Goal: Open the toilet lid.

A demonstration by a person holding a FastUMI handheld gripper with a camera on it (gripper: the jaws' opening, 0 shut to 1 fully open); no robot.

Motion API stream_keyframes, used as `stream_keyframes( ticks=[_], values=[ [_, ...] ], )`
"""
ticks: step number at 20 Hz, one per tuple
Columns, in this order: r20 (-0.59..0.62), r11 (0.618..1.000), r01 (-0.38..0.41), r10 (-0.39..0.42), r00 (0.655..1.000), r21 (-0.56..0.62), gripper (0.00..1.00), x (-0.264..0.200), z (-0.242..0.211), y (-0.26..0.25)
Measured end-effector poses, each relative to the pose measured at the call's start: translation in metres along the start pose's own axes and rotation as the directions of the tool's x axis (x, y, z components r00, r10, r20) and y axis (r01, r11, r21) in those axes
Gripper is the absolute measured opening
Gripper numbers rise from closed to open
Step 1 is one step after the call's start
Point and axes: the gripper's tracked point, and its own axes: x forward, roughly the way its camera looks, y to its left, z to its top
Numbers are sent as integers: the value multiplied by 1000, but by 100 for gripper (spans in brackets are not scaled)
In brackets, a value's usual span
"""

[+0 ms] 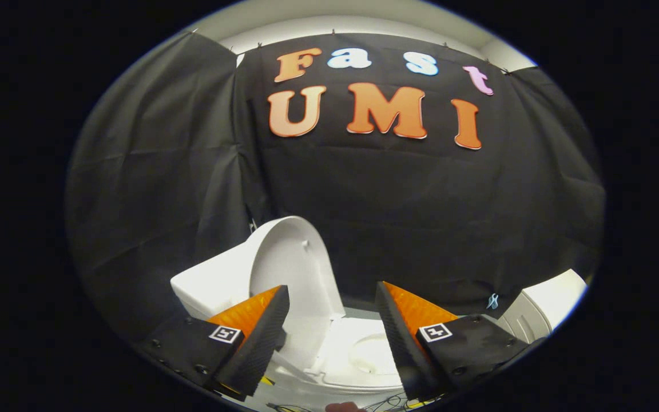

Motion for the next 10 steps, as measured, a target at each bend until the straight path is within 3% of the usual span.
stream_keyframes(
  ticks=[6, 10],
  values=[
    [96, 994, 90, -96, 991, 64, 97, -40, 43, -113],
    [140, 990, 134, -139, 980, 43, 97, -75, 42, -176]
  ],
)
